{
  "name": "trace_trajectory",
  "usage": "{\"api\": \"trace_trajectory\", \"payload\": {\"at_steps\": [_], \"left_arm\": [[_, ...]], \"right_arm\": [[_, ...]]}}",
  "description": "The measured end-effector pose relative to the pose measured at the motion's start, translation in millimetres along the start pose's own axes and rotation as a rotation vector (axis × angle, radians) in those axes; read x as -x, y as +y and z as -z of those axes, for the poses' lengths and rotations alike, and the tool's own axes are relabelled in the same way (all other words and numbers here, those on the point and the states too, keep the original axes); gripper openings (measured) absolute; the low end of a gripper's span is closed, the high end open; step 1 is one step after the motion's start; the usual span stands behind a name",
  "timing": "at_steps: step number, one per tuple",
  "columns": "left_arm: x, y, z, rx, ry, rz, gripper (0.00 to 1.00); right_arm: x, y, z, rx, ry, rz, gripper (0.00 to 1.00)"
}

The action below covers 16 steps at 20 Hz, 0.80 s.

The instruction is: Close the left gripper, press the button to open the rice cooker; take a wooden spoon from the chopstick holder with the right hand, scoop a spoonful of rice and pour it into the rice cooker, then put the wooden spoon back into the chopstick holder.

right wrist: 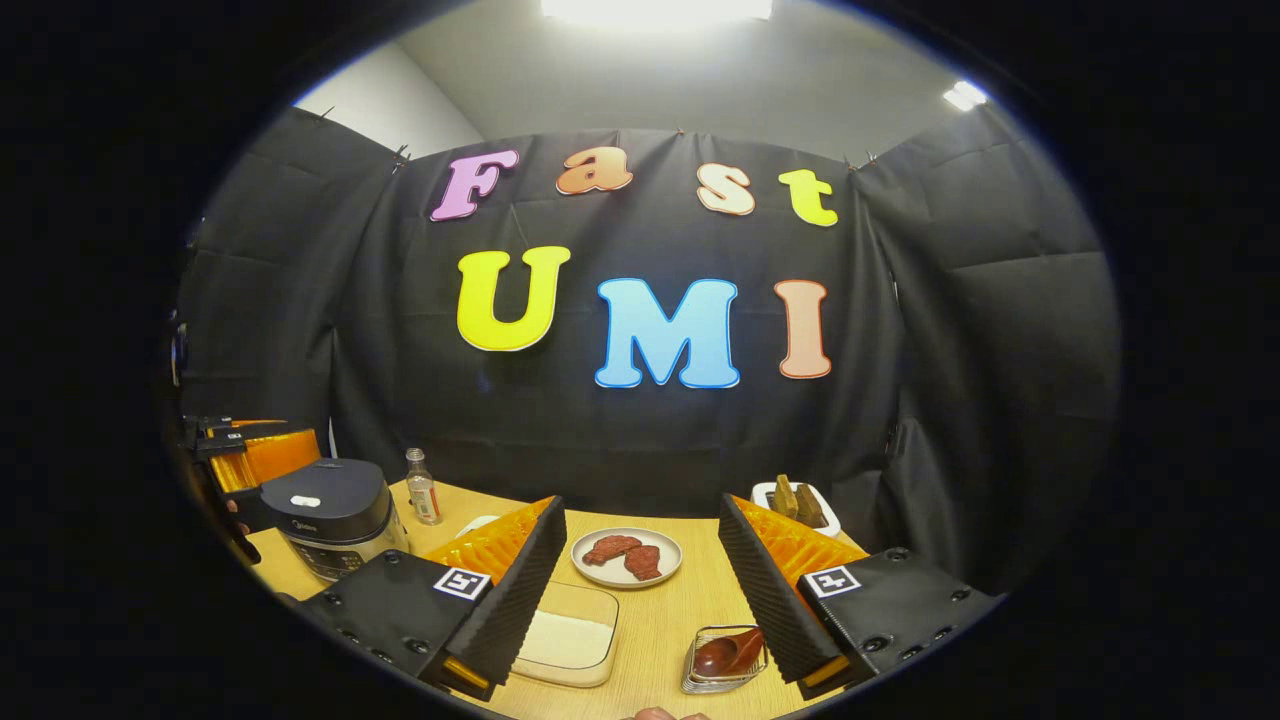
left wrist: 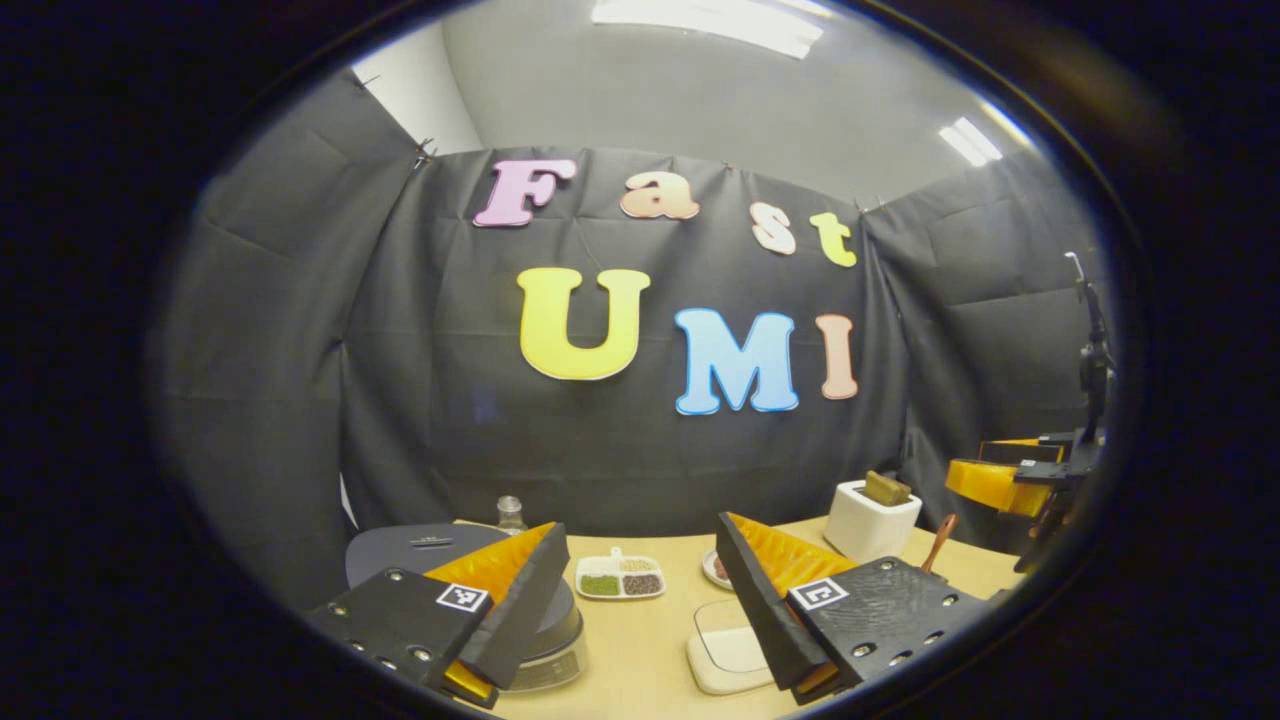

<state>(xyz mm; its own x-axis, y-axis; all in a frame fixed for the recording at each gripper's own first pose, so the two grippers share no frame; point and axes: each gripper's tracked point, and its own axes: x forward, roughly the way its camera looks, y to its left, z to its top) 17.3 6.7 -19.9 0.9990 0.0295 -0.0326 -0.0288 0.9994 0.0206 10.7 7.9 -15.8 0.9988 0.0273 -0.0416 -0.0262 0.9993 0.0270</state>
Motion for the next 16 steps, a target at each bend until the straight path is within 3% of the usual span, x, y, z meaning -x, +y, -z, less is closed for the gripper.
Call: {"api": "trace_trajectory", "payload": {"at_steps": [6, 8, 9, 14, 16], "left_arm": [[8, 9, -16, 0.013, -0.03, 0.011, 0.91], [11, 7, -12, 0.044, -0.027, 0.038, 0.74], [12, 11, -11, 0.056, -0.025, 0.03, 0.72], [7, 49, 5, 0.079, 0.022, -0.084, 0.07], [4, 50, 16, 0.122, 0.047, -0.09, 0.07]], "right_arm": [[-1, 26, 6, 0.028, 0.006, -0.056, 0.98], [-2, 32, 8, 0.044, 0.012, -0.071, 0.98], [-4, 34, 9, 0.052, 0.014, -0.074, 0.98], [-4, 45, 15, 0.062, 0.02, -0.102, 0.98], [-6, 50, 17, 0.043, 0.022, -0.114, 0.98]]}}
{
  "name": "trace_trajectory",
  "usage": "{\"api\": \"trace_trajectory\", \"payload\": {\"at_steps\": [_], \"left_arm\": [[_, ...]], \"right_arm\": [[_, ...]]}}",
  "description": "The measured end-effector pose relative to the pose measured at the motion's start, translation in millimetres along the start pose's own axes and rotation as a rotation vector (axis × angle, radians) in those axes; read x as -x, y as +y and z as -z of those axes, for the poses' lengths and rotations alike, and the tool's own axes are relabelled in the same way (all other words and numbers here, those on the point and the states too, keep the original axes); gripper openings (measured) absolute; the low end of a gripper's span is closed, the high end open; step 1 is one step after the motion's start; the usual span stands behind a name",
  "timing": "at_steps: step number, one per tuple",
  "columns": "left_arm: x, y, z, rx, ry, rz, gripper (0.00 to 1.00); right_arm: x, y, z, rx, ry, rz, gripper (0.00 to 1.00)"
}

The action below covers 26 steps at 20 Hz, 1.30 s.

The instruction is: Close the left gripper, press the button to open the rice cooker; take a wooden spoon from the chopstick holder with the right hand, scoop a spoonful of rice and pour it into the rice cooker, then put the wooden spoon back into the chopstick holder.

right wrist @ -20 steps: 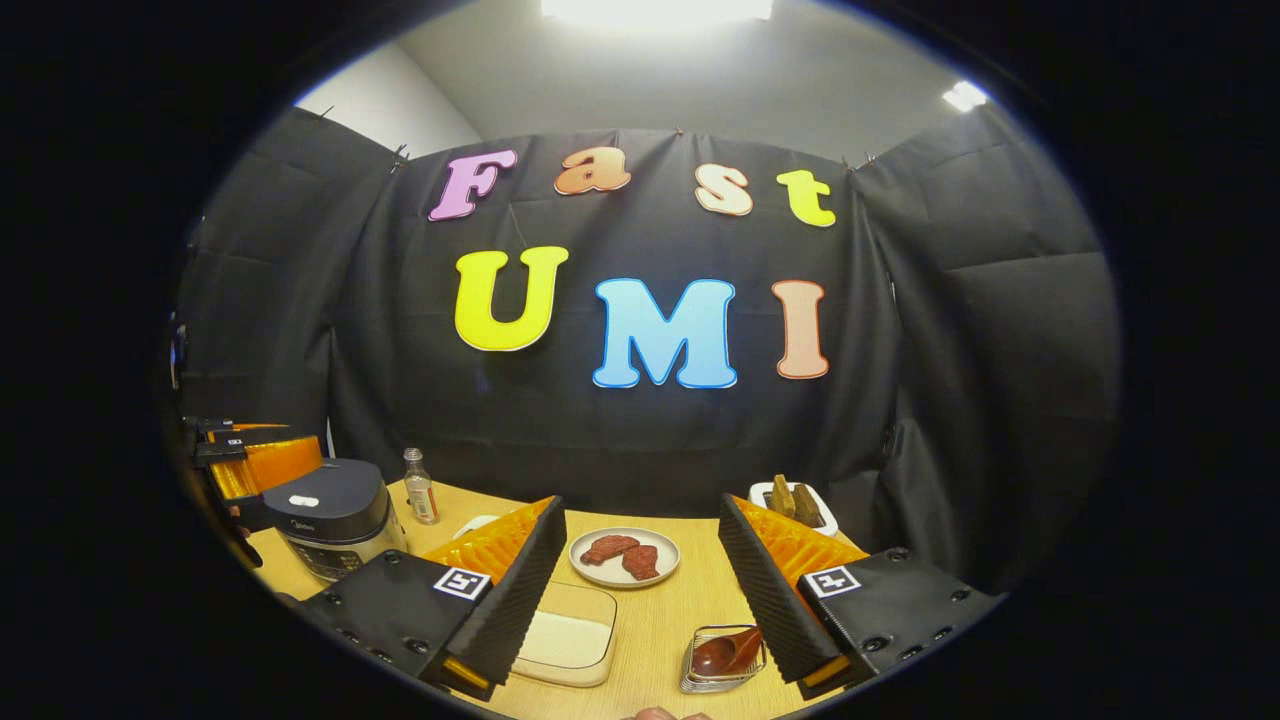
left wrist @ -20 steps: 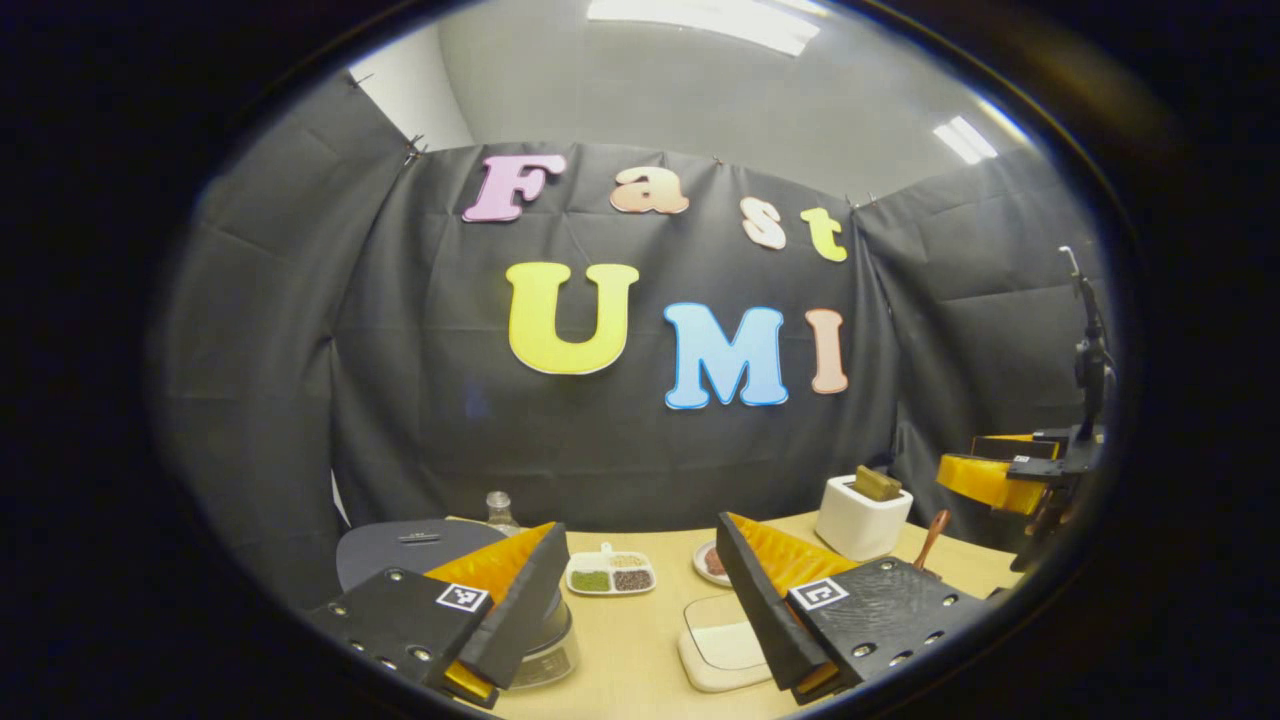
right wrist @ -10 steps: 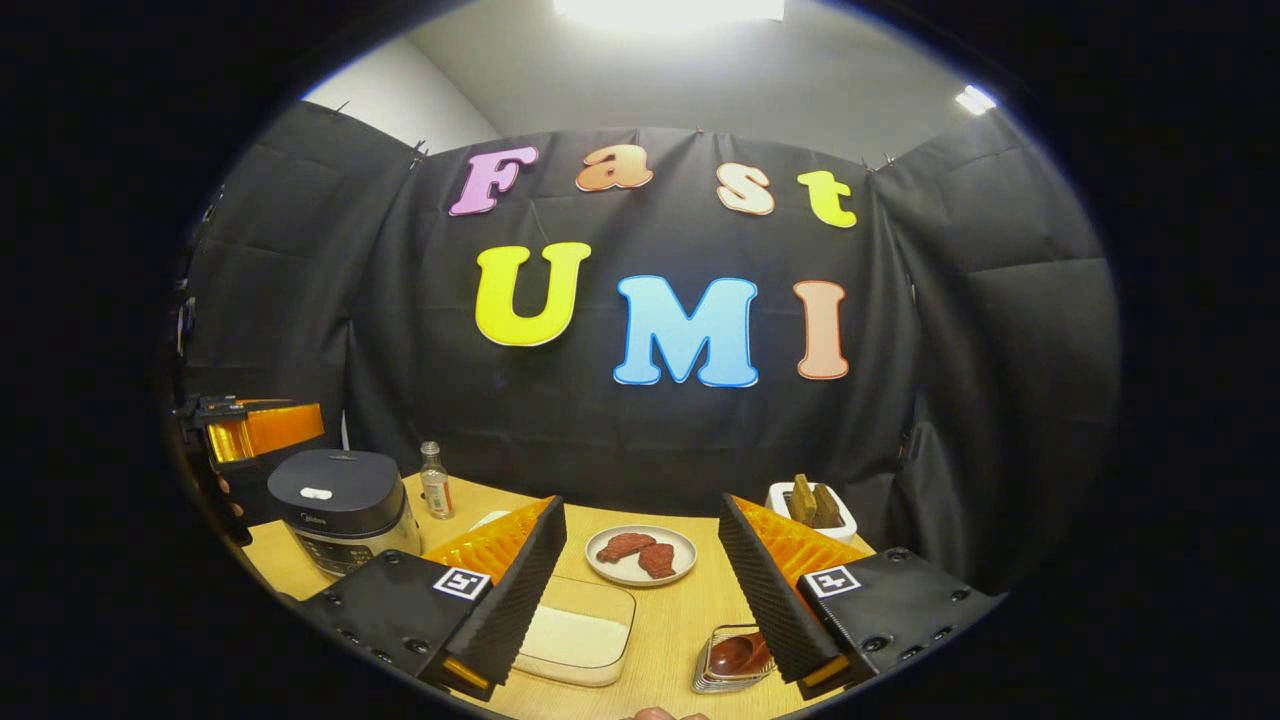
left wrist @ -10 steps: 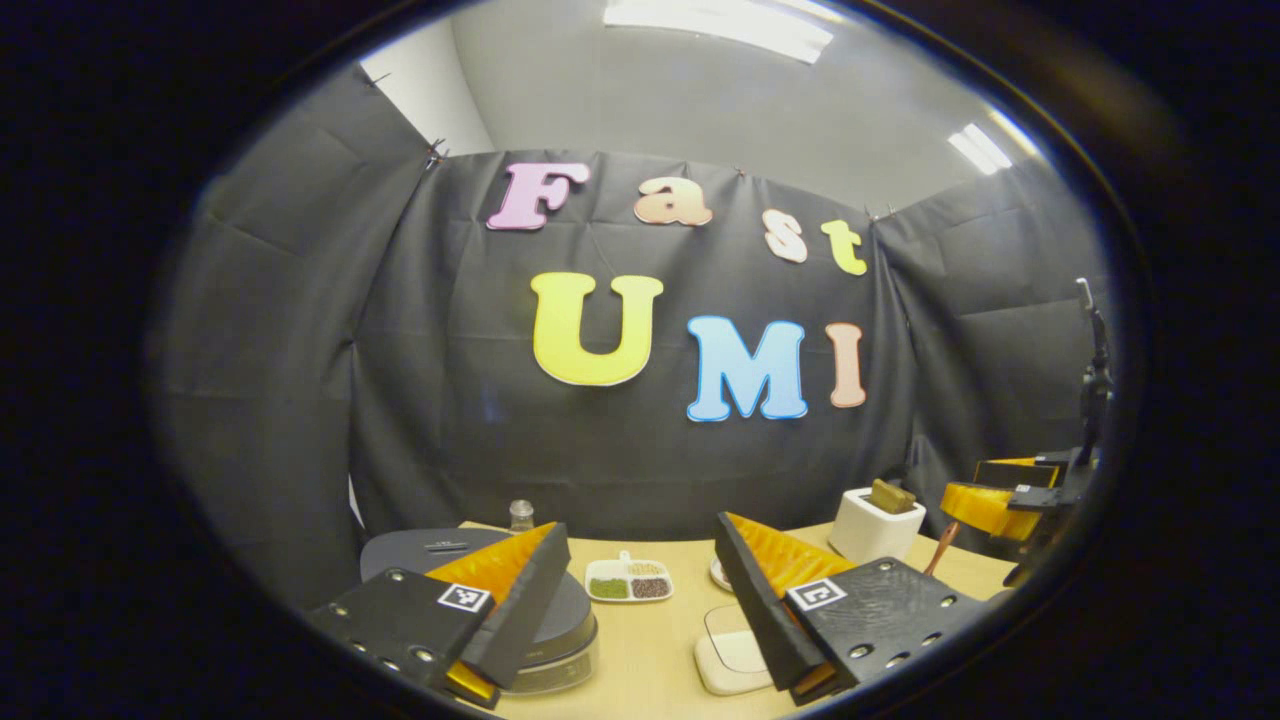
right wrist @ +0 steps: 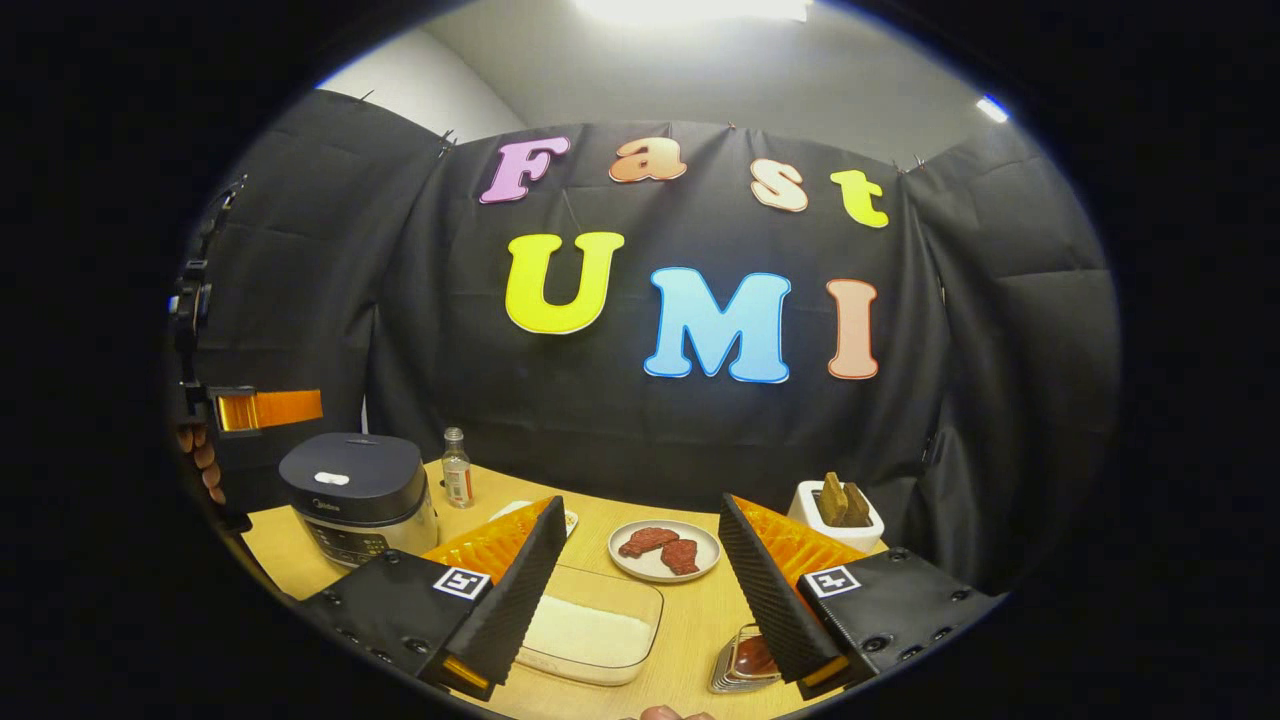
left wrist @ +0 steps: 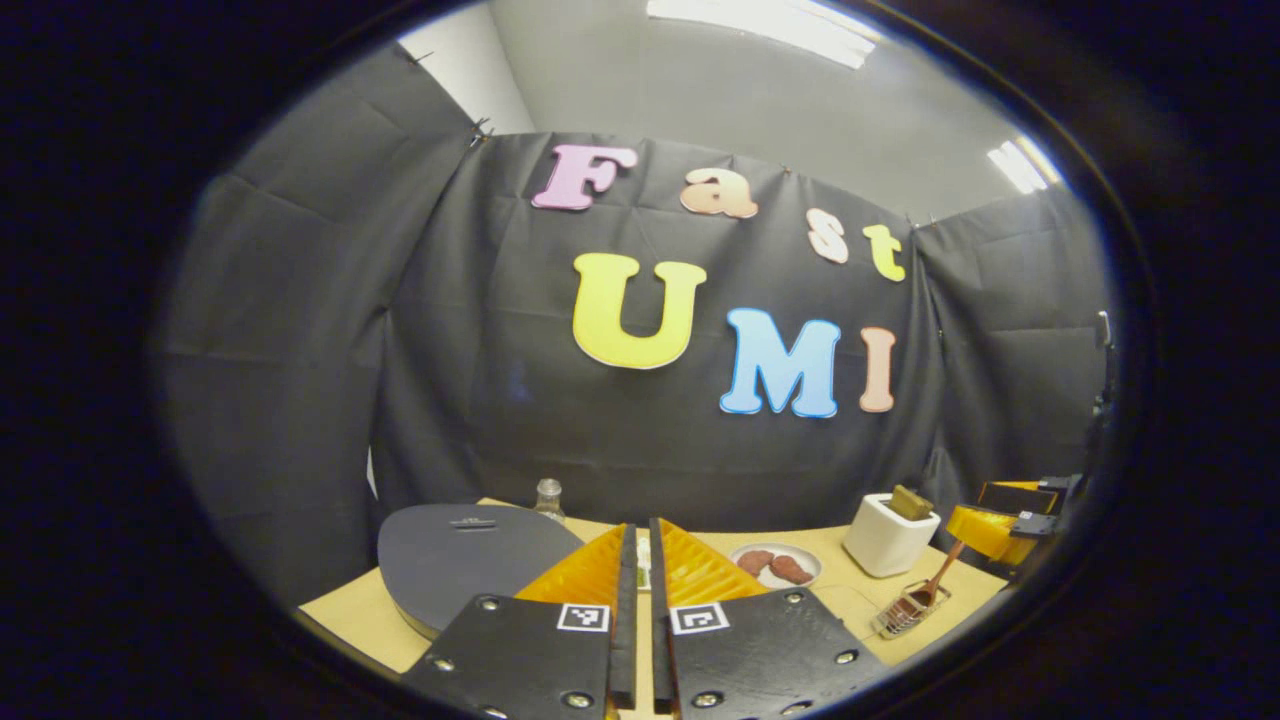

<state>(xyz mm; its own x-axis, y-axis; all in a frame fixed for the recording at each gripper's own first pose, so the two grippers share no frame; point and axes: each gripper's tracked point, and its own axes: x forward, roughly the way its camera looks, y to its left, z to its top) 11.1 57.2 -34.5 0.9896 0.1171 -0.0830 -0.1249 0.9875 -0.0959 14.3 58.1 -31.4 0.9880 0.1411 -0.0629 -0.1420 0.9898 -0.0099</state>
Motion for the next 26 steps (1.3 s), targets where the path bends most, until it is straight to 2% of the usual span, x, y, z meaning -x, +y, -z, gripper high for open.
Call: {"api": "trace_trajectory", "payload": {"at_steps": [2, 4, 5, 6, 7, 8, 13, 16, 18, 23, 24, 25, 26], "left_arm": [[-4, -2, 6, 0.001, 0.014, 0.022, 0.07], [-10, 7, 6, -0.009, 0.008, 0.003, 0.07], [-10, 11, 7, 0.003, 0.018, 0.01, 0.01], [-12, 10, 11, 0.014, 0.031, 0.021, 0.01], [-14, 15, 13, 0.018, 0.038, 0.013, 0.02], [-15, 20, 13, 0.014, 0.044, 0.007, 0.01], [-20, 45, 16, 0.039, 0.112, -0.045, 0.01], [-29, 55, 39, 0.068, 0.179, -0.049, 0.01], [-36, 76, 51, 0.048, 0.216, -0.087, 0.01], [-44, 101, 78, 0.092, 0.287, -0.119, 0.01], [-45, 100, 83, 0.093, 0.297, -0.117, 0.01], [-47, 100, 88, 0.095, 0.307, -0.116, 0.01], [-46, 100, 91, 0.095, 0.317, -0.111, 0.01]], "right_arm": [[-1, 1, 3, -0.006, 0.007, -0.008, 0.98], [-1, -1, 4, -0.003, 0.008, 0.0, 0.98], [-2, -1, 4, -0.003, 0.009, 0.001, 0.98], [-2, -1, 6, -0.006, 0.011, -0.001, 0.98], [-1, -2, 7, -0.011, 0.01, -0.006, 0.93], [-3, -2, 9, -0.016, 0.011, -0.007, 0.98], [-3, -3, 12, -0.05, 0.004, -0.038, 0.98], [-2, -8, 14, -0.056, -0.003, -0.039, 0.98], [0, -11, 17, -0.046, 0.0, -0.038, 0.98], [7, -8, 15, -0.057, -0.017, -0.079, 0.98], [8, -11, 14, -0.056, -0.021, -0.07, 0.93], [8, -13, 14, -0.057, -0.024, -0.065, 0.93], [8, -13, 15, -0.063, -0.023, -0.064, 0.98]]}}
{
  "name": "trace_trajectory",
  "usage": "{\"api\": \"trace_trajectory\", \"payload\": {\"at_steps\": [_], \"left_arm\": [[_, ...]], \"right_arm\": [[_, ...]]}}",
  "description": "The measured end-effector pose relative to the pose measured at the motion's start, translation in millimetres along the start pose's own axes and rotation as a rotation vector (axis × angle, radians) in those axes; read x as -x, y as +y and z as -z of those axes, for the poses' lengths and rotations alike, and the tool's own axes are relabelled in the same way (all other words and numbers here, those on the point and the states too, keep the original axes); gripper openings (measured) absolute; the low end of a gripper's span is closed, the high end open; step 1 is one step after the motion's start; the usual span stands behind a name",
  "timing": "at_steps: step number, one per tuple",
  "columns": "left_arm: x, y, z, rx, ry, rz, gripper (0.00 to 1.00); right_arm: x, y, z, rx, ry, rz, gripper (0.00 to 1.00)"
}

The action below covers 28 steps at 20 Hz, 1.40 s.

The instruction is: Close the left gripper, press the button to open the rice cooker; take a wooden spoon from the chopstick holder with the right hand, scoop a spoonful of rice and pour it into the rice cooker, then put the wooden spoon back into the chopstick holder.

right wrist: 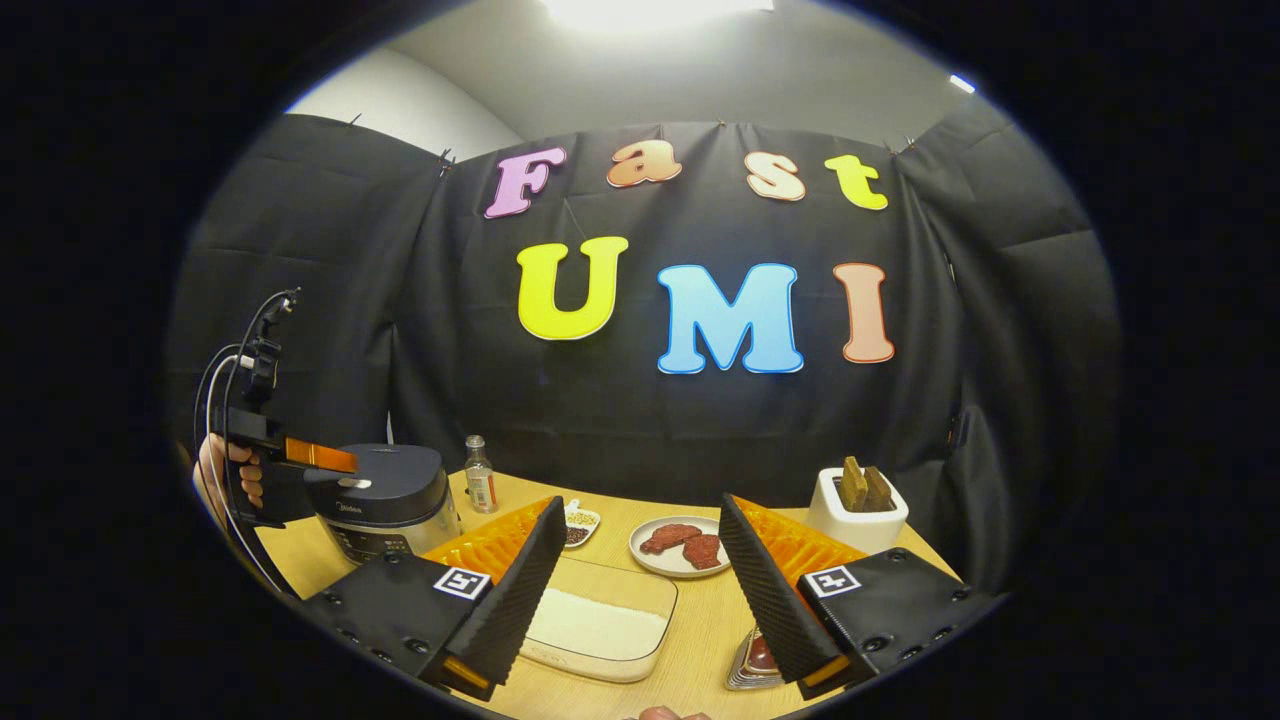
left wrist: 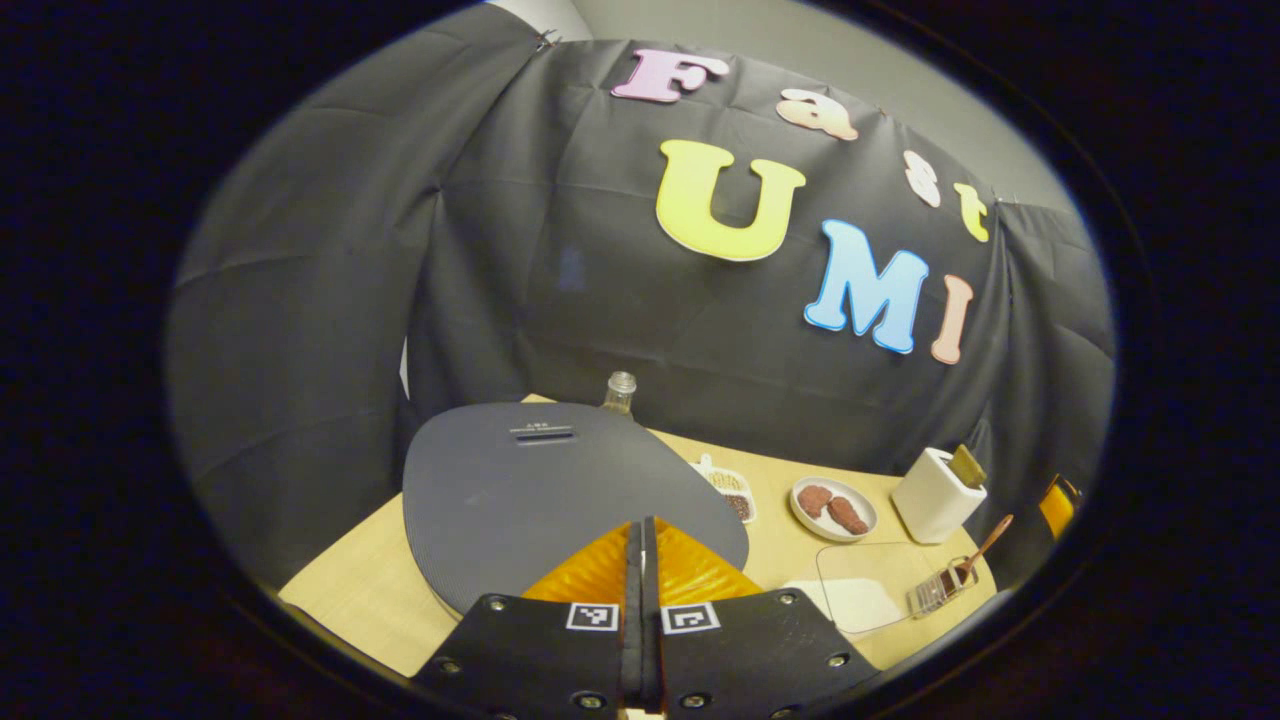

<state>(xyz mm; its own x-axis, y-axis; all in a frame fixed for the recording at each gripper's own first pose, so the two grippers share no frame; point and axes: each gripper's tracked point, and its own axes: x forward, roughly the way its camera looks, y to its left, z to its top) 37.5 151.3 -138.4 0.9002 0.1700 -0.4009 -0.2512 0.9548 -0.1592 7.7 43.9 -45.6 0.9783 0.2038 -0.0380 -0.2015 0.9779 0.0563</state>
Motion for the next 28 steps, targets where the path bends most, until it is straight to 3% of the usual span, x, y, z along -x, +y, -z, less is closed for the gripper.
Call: {"api": "trace_trajectory", "payload": {"at_steps": [5, 9, 12, 18, 20, 21, 23, 24, 25, 28], "left_arm": [[-6, 0, 12, -0.031, 0.025, 0.003, 0.01], [-7, -1, 17, -0.012, 0.019, 0.058, 0.02], [-8, 0, 22, -0.054, 0.029, 0.08, 0.02], [-10, -2, 23, -0.23, 0.047, 0.03, 0.02], [-9, -2, 23, -0.221, 0.043, 0.032, 0.02], [-9, -1, 22, -0.212, 0.044, 0.039, 0.02], [-10, -2, 24, -0.204, 0.053, 0.048, 0.02], [-10, -1, 25, -0.209, 0.056, 0.047, 0.02], [-10, -1, 25, -0.214, 0.056, 0.041, 0.02], [-10, -1, 27, -0.246, 0.065, 0.028, 0.02]], "right_arm": [[1, -3, 5, -0.015, 0.007, 0.004, 0.98], [2, -7, 12, 0.016, 0.029, 0.023, 0.98], [1, -11, 13, 0.014, 0.025, 0.034, 0.98], [-3, -15, 15, -0.021, 0.016, 0.025, 0.98], [-3, -17, 17, -0.027, 0.013, 0.025, 0.98], [-4, -17, 19, -0.036, 0.015, 0.021, 0.93], [-7, -16, 21, -0.052, 0.021, 0.013, 0.98], [-6, -16, 23, -0.056, 0.023, 0.011, 0.93], [-7, -16, 25, -0.055, 0.028, 0.011, 0.98], [-6, -20, 28, -0.053, 0.033, 0.017, 0.98]]}}
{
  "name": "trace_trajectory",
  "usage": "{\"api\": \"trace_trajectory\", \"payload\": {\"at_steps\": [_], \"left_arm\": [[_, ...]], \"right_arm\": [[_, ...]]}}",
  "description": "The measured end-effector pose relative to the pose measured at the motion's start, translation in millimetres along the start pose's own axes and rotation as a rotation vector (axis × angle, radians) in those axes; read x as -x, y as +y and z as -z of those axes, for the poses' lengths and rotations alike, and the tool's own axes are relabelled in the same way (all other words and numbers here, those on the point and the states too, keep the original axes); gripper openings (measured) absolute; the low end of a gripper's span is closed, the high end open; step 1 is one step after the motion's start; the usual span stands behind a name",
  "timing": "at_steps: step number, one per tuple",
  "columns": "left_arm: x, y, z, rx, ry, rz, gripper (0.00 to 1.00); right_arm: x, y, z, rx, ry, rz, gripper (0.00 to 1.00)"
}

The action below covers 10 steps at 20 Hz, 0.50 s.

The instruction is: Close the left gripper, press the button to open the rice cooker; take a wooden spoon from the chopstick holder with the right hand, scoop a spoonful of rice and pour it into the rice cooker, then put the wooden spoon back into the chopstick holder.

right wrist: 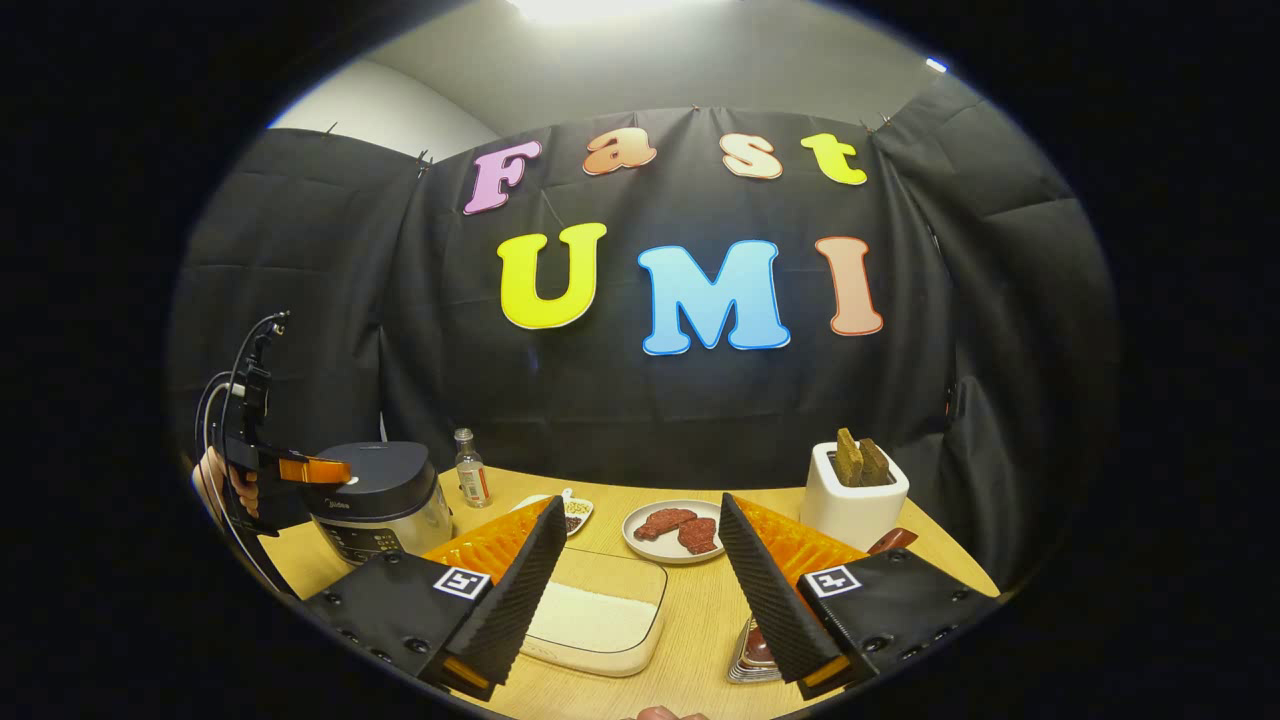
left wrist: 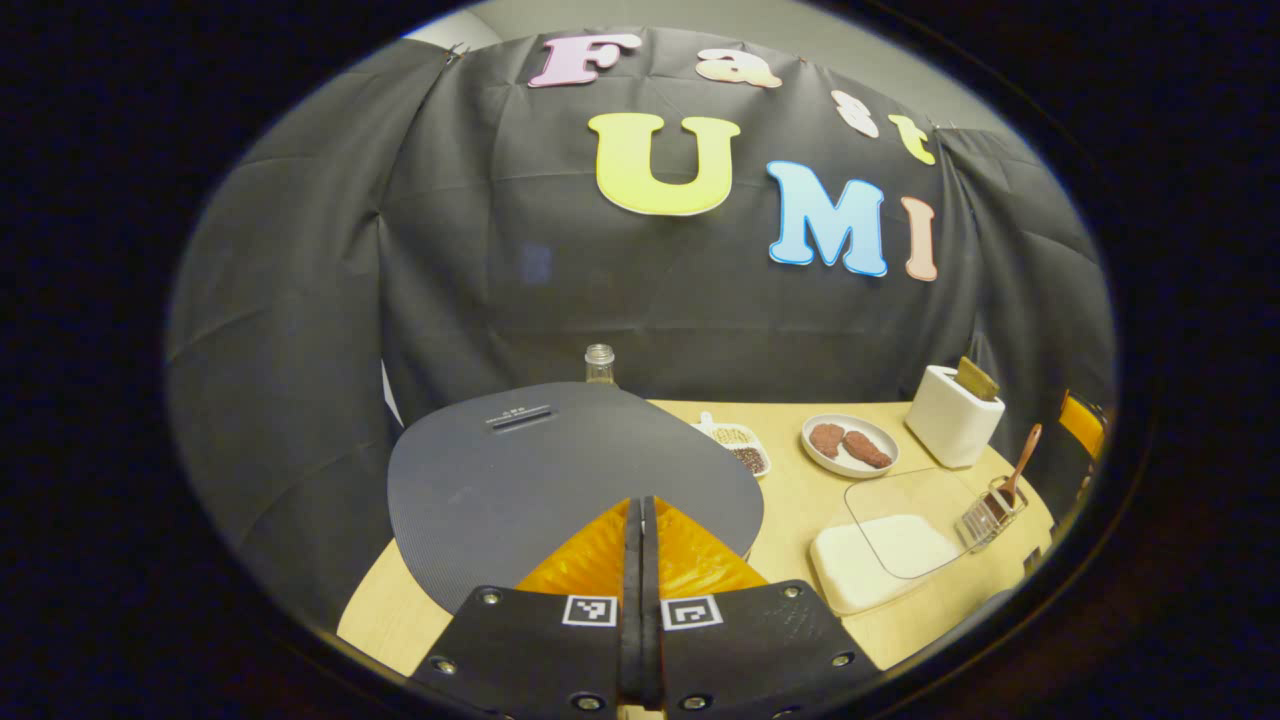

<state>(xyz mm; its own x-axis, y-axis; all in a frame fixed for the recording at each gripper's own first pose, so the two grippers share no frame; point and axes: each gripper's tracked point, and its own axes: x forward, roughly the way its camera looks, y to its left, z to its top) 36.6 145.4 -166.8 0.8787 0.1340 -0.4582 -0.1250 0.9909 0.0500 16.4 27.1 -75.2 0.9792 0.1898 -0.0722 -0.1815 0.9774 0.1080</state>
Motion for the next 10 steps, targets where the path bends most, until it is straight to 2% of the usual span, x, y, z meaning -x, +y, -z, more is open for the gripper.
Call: {"api": "trace_trajectory", "payload": {"at_steps": [5, 6, 7, 10], "left_arm": [[-3, -3, 3, -0.08, 0.044, -0.038, 0.02], [3, -3, 1, -0.09, 0.021, -0.039, 0.02], [3, -2, 1, -0.081, 0.034, -0.043, 0.02], [2, 0, -5, -0.034, -0.021, -0.068, 0.02]], "right_arm": [[6, 1, -4, -0.029, -0.019, -0.008, 0.98], [8, 1, -4, -0.034, -0.022, -0.01, 0.98], [9, 0, -3, -0.038, -0.024, -0.011, 0.98], [12, -7, 0, -0.031, -0.011, -0.003, 0.98]]}}
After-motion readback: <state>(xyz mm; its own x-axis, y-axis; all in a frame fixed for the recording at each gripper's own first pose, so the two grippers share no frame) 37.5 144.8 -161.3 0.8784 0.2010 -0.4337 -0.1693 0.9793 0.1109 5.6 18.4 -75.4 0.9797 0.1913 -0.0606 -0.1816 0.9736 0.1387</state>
